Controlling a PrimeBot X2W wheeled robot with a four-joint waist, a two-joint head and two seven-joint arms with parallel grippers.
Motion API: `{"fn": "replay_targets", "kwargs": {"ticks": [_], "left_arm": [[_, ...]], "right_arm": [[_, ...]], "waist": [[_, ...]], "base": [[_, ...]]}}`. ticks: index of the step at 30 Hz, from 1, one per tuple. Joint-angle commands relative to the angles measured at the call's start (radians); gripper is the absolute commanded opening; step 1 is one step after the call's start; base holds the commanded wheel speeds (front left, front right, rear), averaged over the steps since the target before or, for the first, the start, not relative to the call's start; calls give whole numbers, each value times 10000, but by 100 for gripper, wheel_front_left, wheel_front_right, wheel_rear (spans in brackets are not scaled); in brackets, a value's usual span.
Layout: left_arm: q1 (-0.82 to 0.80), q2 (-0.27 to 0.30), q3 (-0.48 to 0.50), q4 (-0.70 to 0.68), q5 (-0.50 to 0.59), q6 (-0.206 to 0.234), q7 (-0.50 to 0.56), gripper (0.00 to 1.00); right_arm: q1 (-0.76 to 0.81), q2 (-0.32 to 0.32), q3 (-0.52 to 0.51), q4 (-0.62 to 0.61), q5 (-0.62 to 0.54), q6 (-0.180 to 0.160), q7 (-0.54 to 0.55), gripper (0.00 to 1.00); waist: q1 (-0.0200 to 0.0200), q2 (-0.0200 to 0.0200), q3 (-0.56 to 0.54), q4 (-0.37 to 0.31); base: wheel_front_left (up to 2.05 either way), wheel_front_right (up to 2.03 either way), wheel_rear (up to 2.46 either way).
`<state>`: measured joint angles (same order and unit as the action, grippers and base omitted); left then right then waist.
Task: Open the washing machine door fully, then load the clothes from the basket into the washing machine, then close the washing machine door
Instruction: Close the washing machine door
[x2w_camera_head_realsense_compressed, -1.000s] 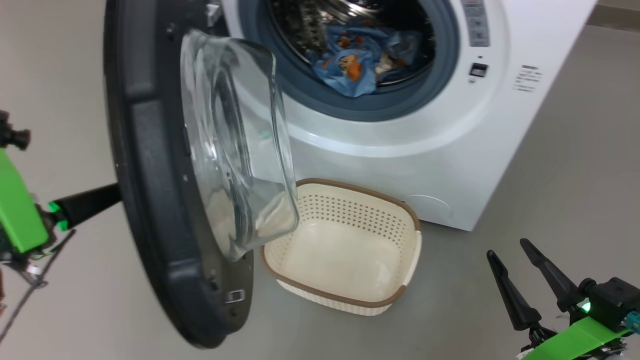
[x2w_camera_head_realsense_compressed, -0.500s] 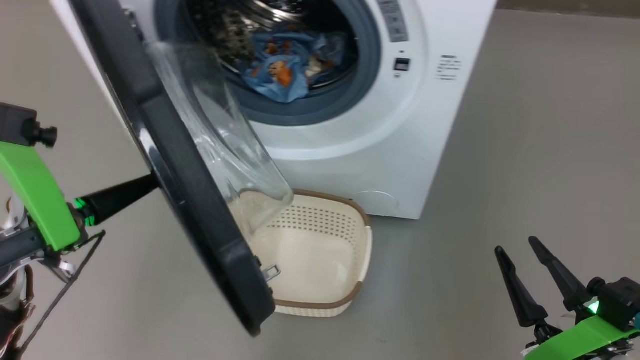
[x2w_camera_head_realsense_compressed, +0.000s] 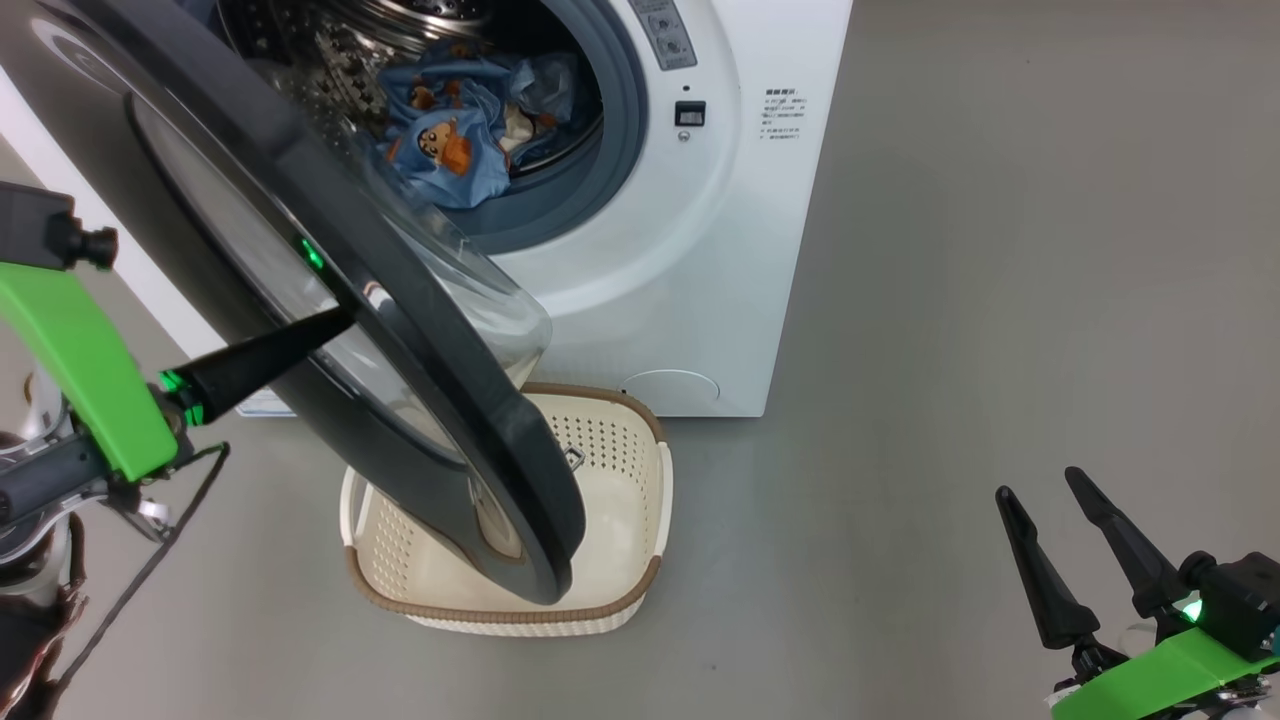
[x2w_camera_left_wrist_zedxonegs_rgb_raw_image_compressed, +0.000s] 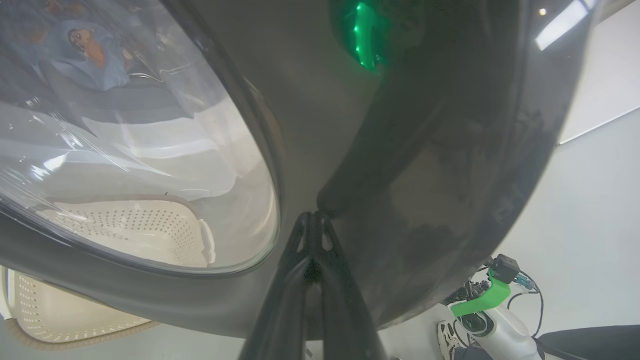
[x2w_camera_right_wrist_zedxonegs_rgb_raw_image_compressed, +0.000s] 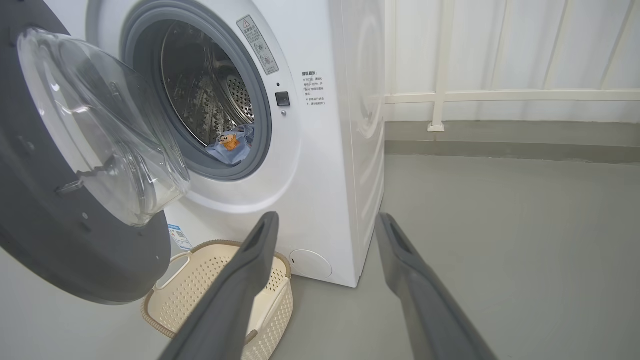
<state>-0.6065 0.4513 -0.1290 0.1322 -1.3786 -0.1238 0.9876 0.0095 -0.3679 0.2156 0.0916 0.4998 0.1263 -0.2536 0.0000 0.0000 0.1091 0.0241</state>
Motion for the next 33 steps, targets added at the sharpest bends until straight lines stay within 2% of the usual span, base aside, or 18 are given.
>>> {"fn": "replay_targets", "kwargs": {"ticks": [1,4,5,7,9,15,19,33], "left_arm": [[-389,463,400,-224,-1,-69,-158,0],[-40,632,504,-224,-34,-69,-471,0],[72,677,539,-223,-17,-69,-573,6],[333,783,635,-196,2,-69,-784,43],[611,942,741,-158,19,-69,-990,100],[1405,1381,960,68,198,-69,-1858,100],[1967,1641,982,198,610,-69,-2956,100],[3524,1366,401,1187,911,-69,-7629,100]], "right_arm": [[20,-175,64,-234,-30,44,-82,100],[79,-91,66,-234,-44,44,-82,100],[94,-76,73,-229,-45,44,-82,100],[126,-53,88,-219,-41,44,-82,100],[157,-37,110,-205,-35,44,-82,100],[222,-6,180,-190,-30,44,-82,100],[248,1,226,-170,-29,44,-82,100],[336,61,232,-165,-32,44,-82,100]], "waist": [[0,0,-27,-7],[0,0,-104,61],[0,0,-127,85],[0,0,-171,140],[0,0,-233,192],[0,0,-385,332],[0,0,-458,406],[0,0,-571,575]], "base": [[0,0,0],[0,0,0],[0,0,0],[0,0,0],[0,0,0],[0,0,0],[0,0,0],[0,0,0]]}}
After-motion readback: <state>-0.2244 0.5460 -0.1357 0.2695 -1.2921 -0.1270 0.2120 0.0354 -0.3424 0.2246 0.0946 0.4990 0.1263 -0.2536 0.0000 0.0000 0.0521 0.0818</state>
